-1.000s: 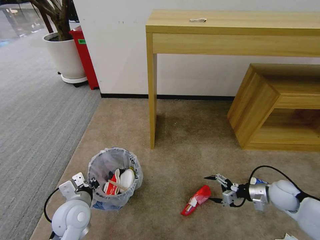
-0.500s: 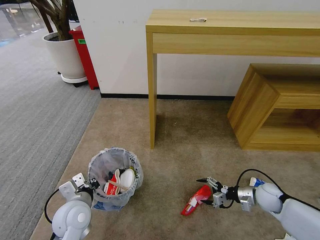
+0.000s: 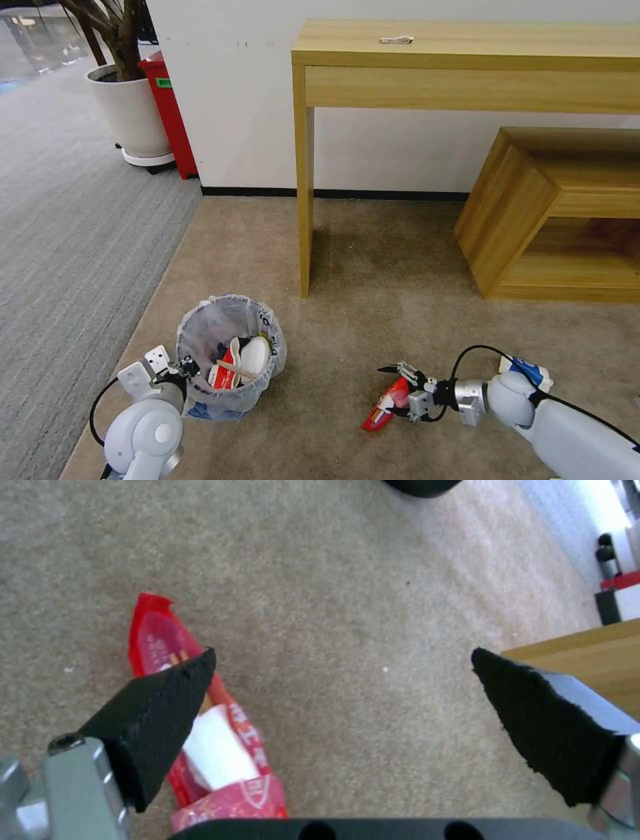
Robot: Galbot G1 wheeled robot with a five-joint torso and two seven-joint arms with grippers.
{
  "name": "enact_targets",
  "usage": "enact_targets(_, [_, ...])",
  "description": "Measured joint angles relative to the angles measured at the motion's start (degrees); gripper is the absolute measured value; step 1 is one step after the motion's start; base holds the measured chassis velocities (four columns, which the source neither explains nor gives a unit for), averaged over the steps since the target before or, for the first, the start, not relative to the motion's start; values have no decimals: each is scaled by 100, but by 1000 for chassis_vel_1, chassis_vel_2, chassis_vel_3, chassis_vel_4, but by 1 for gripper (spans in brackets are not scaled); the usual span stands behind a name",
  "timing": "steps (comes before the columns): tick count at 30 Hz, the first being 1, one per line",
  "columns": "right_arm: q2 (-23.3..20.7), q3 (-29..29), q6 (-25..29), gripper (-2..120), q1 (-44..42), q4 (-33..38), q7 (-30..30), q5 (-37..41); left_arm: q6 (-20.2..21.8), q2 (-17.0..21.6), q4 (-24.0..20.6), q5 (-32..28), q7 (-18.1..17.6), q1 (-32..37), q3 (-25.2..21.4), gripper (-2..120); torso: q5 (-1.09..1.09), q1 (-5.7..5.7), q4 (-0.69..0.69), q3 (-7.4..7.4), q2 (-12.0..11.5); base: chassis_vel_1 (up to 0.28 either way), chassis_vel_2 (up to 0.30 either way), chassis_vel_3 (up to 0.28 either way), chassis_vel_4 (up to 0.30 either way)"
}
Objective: Pick up the trash bin and place the garbage on the floor into it.
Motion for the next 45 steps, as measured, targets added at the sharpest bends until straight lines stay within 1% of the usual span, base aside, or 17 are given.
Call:
enact_targets(10, [232,-150,113,98,144,-358,-15,-133,0,-58,-32,-26,-3,3,15,0,1,0,0,0,0,0,0,0,0])
enact_targets(23, [173,-75,209,98,183,-574,-105,-202,-2,-78,-52,-54,-8,3,0,0,2,0,0,0,0,0,0,0,0])
enact_targets(33, [248,29,280,97,180,-806,-185,-354,-5,-99,-37,-41,-9,-20,25,0,1,0,0,0,0,0,0,0,0])
enact_targets(45, [437,-112,333,94,339,-1116,-246,-417,-20,-120,-41,-34,-8,-8,-3,0,2,0,0,0,0,0,0,0,0])
